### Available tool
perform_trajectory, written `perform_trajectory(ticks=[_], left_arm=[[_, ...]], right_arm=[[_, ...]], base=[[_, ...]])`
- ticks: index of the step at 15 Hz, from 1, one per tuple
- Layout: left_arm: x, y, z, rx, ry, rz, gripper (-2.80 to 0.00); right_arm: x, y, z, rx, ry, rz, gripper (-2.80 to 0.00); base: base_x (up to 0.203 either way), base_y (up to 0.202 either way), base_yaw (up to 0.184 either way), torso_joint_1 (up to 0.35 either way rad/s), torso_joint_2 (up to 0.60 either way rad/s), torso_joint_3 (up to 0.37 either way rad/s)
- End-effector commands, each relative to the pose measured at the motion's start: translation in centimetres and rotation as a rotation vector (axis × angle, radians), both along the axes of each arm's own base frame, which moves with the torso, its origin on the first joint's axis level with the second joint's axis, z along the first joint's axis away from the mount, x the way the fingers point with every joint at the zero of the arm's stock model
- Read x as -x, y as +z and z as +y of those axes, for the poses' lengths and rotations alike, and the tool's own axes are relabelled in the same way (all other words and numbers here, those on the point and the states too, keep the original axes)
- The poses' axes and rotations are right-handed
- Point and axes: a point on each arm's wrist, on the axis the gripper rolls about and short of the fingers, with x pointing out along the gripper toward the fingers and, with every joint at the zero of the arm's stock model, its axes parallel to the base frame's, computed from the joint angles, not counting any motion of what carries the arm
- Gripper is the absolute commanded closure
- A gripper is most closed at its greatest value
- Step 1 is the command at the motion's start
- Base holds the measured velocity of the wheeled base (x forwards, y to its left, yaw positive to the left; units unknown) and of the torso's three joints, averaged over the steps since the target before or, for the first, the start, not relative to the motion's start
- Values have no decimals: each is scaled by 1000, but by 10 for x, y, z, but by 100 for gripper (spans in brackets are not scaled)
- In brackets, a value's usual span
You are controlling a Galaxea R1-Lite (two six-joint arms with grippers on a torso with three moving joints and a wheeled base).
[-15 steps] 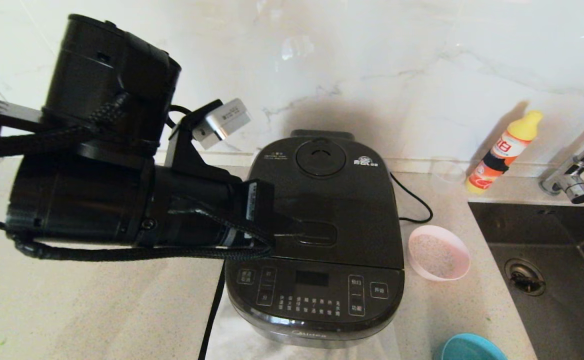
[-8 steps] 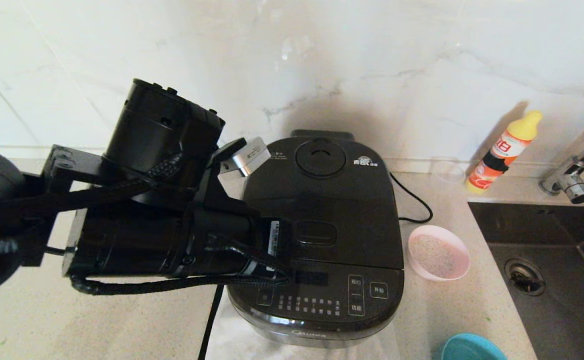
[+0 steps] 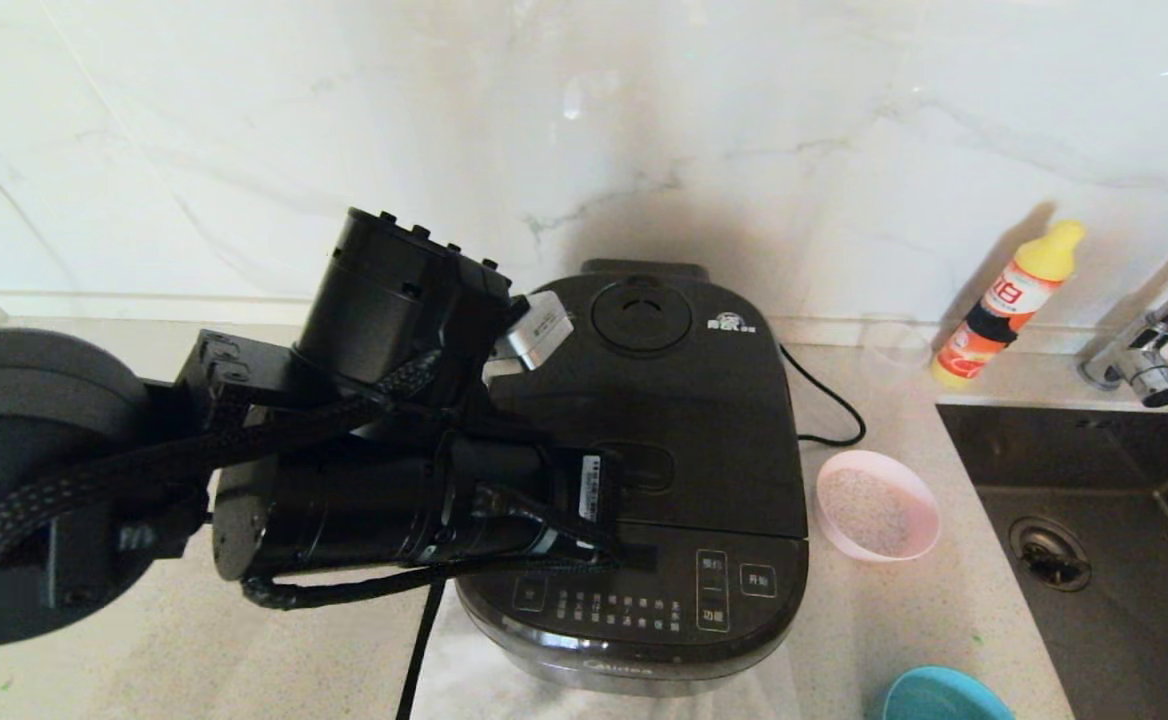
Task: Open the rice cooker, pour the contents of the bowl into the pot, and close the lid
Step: Open the rice cooker
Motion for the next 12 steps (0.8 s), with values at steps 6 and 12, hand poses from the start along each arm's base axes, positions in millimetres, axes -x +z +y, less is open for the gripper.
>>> perform_trajectory(ticks=[6, 12], left_arm=[[-12, -10, -11, 13, 32, -18, 0], [-18, -11, -6, 7, 59, -18, 0]], right_arm=[[0, 0, 0, -1, 0, 1, 0], [0, 0, 0, 0, 0, -1, 0]], base=[[0, 0, 0, 0, 0, 0], [0, 0, 0, 0, 0, 0]])
